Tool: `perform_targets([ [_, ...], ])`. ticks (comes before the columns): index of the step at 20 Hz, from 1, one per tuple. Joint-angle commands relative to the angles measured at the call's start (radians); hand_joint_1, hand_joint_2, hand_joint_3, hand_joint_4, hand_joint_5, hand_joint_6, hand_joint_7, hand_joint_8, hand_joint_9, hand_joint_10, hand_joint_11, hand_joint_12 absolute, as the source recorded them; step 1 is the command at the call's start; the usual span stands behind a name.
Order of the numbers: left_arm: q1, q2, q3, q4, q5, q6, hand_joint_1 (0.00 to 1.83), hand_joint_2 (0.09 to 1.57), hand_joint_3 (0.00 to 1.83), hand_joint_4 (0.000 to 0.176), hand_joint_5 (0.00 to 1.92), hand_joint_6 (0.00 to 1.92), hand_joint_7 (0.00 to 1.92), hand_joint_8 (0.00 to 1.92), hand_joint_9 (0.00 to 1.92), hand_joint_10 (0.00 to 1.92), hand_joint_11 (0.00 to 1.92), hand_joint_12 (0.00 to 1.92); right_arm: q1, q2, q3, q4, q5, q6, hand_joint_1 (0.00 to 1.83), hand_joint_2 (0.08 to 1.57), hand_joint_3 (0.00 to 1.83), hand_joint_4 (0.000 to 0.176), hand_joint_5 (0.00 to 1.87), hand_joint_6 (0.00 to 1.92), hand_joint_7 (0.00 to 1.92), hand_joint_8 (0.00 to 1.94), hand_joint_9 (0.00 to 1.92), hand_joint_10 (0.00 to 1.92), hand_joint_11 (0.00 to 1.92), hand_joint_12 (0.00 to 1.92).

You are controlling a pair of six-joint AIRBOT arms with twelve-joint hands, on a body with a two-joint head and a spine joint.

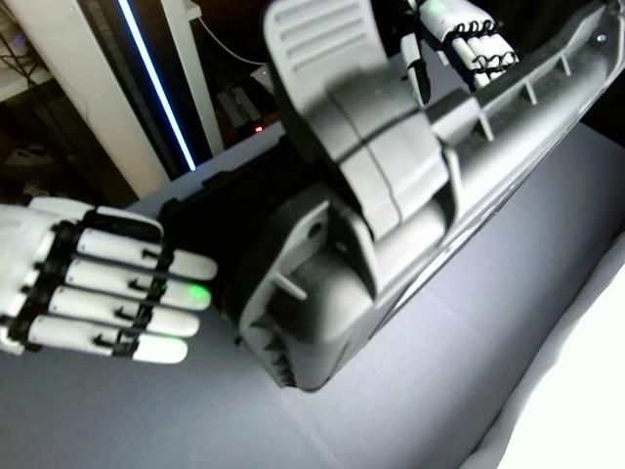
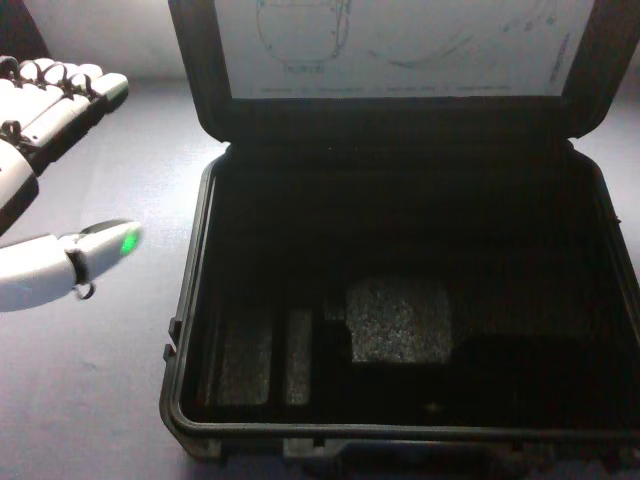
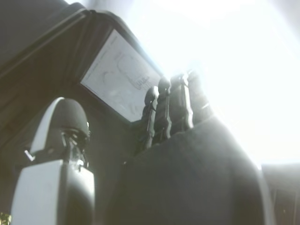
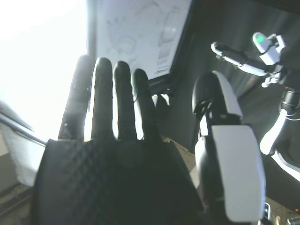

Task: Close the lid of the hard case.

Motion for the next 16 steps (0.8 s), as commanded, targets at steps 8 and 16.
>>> perform_targets([
  [8,-0.02,-0.007,0.037,-0.017,-0.09,-0.005,0.0,1.33,0.01,0.0,0.07,0.0,0.04,0.0,0.03,0.0,0.0,0.0,0.013,-0.015,0.031,0.039,0.061,0.006,0.24,1.33,0.0,0.0,0.16,0.0,0.17,0.0,0.15,0.0,0.09,0.09],
  [16,-0.237,-0.116,0.228,-0.007,0.218,-0.013,0.0,1.24,0.0,0.0,0.04,0.0,0.03,0.0,0.03,0.0,0.01,0.01,0.158,-0.034,0.141,0.063,-0.158,-0.018,0.16,1.3,0.0,0.0,0.17,0.0,0.16,0.01,0.12,0.01,0.1,0.07],
])
